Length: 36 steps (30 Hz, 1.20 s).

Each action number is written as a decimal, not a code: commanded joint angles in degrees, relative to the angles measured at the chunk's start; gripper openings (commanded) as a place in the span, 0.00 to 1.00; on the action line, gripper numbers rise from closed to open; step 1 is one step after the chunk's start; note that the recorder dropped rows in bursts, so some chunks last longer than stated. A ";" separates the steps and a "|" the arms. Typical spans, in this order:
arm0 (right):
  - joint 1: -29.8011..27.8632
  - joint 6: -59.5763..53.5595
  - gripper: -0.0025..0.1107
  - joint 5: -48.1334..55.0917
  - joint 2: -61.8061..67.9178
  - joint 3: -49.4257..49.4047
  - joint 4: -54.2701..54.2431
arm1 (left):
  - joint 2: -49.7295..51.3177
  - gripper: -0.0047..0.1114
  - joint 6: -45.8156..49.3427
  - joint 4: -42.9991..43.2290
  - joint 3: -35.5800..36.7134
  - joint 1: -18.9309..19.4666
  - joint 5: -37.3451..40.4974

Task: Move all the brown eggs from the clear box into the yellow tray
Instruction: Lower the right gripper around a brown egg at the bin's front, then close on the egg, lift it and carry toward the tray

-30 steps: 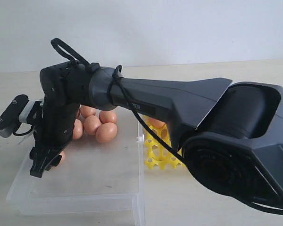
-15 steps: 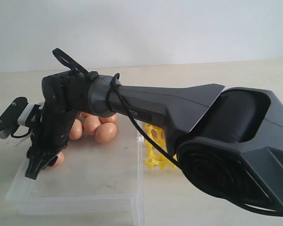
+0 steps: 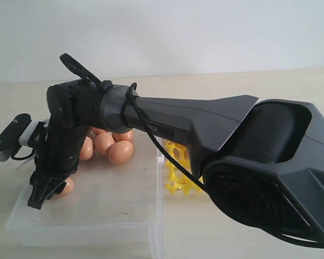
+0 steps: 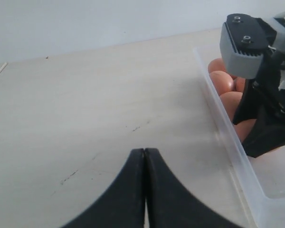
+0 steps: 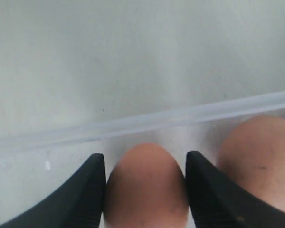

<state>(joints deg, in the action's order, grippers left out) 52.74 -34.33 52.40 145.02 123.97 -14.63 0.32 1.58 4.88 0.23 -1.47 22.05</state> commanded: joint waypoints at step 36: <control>-12.39 9.09 0.02 -83.19 -53.46 -79.79 -10.53 | -0.32 0.04 -0.15 -0.31 -0.23 -0.30 -0.35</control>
<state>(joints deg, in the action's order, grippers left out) 42.86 -27.62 -20.04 95.68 51.34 -23.70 0.32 1.58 4.88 0.23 -1.47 22.05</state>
